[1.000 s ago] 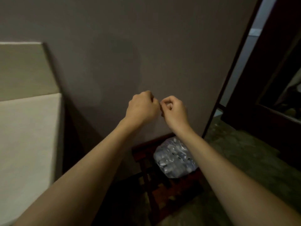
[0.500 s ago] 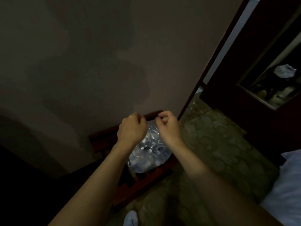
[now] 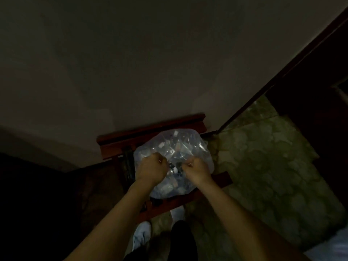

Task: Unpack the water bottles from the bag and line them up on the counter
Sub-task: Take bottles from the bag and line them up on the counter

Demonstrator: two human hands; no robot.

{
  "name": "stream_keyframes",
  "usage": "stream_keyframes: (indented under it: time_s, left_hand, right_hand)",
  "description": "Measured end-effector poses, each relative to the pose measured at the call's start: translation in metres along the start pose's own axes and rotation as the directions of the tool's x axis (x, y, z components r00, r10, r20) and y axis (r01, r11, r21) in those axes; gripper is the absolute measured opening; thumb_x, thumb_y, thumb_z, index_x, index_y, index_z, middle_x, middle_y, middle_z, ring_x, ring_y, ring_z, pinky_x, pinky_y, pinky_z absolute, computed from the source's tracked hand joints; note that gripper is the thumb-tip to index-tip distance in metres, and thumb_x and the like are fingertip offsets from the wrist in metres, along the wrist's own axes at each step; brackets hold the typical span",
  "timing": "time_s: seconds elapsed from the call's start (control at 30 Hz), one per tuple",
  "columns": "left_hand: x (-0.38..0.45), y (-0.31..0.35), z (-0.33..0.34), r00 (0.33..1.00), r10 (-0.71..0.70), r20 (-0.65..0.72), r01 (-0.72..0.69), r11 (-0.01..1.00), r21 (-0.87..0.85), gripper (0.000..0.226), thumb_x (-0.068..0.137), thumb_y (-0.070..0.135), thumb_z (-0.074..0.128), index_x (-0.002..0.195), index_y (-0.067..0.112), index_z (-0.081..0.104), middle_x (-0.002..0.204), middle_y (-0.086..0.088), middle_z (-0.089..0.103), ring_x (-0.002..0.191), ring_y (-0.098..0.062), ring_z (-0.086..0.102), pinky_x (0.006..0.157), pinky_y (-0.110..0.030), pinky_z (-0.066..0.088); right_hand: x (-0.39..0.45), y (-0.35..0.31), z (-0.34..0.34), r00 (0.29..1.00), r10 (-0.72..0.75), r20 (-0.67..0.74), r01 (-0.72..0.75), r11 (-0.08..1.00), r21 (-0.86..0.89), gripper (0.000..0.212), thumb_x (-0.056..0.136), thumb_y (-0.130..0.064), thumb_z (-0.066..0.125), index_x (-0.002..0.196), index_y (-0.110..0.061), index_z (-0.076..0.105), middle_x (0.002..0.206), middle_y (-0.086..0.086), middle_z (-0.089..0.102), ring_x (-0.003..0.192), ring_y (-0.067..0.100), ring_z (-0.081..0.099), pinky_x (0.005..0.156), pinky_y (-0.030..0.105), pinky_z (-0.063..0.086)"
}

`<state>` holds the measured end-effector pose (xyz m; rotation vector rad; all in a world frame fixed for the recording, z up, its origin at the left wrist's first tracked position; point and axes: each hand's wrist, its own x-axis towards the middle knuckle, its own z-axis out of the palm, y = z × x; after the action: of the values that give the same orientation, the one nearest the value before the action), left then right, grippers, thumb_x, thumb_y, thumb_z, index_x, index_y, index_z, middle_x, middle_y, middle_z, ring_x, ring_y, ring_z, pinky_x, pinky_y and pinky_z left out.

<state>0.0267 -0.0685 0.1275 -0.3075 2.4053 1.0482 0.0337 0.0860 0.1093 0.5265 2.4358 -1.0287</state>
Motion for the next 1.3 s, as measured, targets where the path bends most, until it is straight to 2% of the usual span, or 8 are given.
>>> stream_keyframes:
  time_s: [0.1, 0.17, 0.3, 0.47, 0.67, 0.73, 0.93, 1.3]
  left_hand:
    - [0.019, -0.003, 0.021, 0.997, -0.07, 0.033, 0.07, 0.998, -0.001, 0.024, 0.1, 0.029, 0.047, 0.101, 0.011, 0.063, 0.076, -0.005, 0.065, 0.063, -0.019, 0.061, 0.058, -0.032, 0.05]
    - [0.032, -0.003, 0.038, 0.992, -0.119, 0.039, 0.119, 0.993, -0.002, 0.022, 0.1, 0.028, 0.048, 0.099, 0.014, 0.064, 0.078, -0.007, 0.066, 0.064, -0.02, 0.061, 0.057, -0.031, 0.048]
    - [0.054, -0.007, 0.078, 0.975, -0.211, 0.068, 0.21, 0.978, 0.011, 0.042, 0.1, 0.021, 0.046, 0.058, 0.017, 0.051, 0.061, -0.001, 0.052, 0.059, -0.02, 0.052, 0.059, -0.028, 0.042]
    - [0.072, -0.015, 0.109, 0.945, -0.31, 0.104, 0.306, 0.95, 0.056, 0.035, 0.099, 0.019, 0.043, 0.069, 0.01, 0.057, 0.089, -0.019, 0.068, 0.086, -0.032, 0.066, 0.064, -0.028, 0.041]
    - [0.084, -0.03, 0.125, 0.926, -0.353, 0.131, 0.339, 0.933, 0.117, 0.03, 0.097, 0.021, 0.044, 0.069, 0.014, 0.052, 0.089, -0.014, 0.066, 0.071, -0.02, 0.056, 0.063, -0.025, 0.039]
    - [0.088, -0.03, 0.127, 0.93, -0.336, 0.148, 0.321, 0.94, 0.116, 0.033, 0.098, 0.02, 0.044, 0.066, 0.014, 0.05, 0.089, -0.015, 0.067, 0.079, -0.027, 0.062, 0.065, -0.025, 0.041]
    - [0.102, -0.03, 0.132, 0.943, -0.274, 0.187, 0.267, 0.962, 0.062, 0.032, 0.099, 0.022, 0.045, 0.078, 0.008, 0.064, 0.088, -0.015, 0.068, 0.078, -0.023, 0.061, 0.067, -0.028, 0.045]
    - [0.103, -0.041, 0.134, 0.955, -0.24, 0.176, 0.233, 0.971, 0.059, 0.031, 0.098, 0.018, 0.045, 0.075, 0.005, 0.062, 0.093, -0.019, 0.068, 0.088, -0.03, 0.063, 0.069, -0.027, 0.04]
  right_hand:
    - [0.032, 0.022, 0.01, 0.992, 0.043, 0.121, -0.041, 0.999, -0.018, 0.027, 0.093, -0.022, 0.056, 0.067, -0.015, 0.056, 0.062, -0.003, 0.051, 0.062, 0.014, 0.053, 0.058, 0.025, 0.041]
    - [0.05, 0.031, 0.016, 0.976, 0.039, 0.214, -0.032, 0.999, -0.035, 0.017, 0.093, -0.018, 0.054, 0.098, -0.007, 0.066, 0.083, 0.004, 0.062, 0.076, 0.017, 0.057, 0.066, 0.024, 0.042]
    - [0.082, 0.052, 0.033, 0.934, 0.039, 0.355, -0.037, 0.999, -0.013, 0.043, 0.095, -0.012, 0.054, 0.137, -0.012, 0.047, 0.118, 0.009, 0.06, 0.107, 0.023, 0.059, 0.093, 0.034, 0.05]
    - [0.124, 0.073, 0.058, 0.942, 0.071, 0.328, -0.017, 0.986, -0.164, 0.044, 0.094, -0.018, 0.058, 0.135, -0.006, 0.049, 0.14, 0.017, 0.049, 0.122, 0.031, 0.054, 0.1, 0.035, 0.046]
    - [0.145, 0.085, 0.064, 0.934, 0.181, 0.308, -0.074, 0.941, -0.33, 0.073, 0.093, -0.032, 0.061, 0.151, -0.01, 0.021, 0.152, 0.02, 0.017, 0.132, 0.036, 0.038, 0.106, 0.038, 0.038]
    - [0.151, 0.082, 0.063, 0.928, 0.188, 0.322, -0.07, 0.936, -0.345, 0.074, 0.094, -0.029, 0.058, 0.153, -0.017, 0.016, 0.149, 0.023, 0.022, 0.128, 0.038, 0.042, 0.102, 0.041, 0.042]
    - [0.157, 0.077, 0.063, 0.951, -0.032, 0.308, 0.143, 0.928, -0.344, 0.021, 0.096, -0.017, 0.053, 0.112, -0.007, 0.061, 0.117, 0.015, 0.059, 0.102, 0.027, 0.059, 0.078, 0.03, 0.045]
    - [0.171, 0.085, 0.082, 0.931, 0.257, 0.26, -0.079, 0.836, -0.543, 0.071, 0.093, -0.03, 0.059, 0.147, 0.001, 0.026, 0.143, 0.022, 0.044, 0.128, 0.037, 0.047, 0.103, 0.045, 0.042]
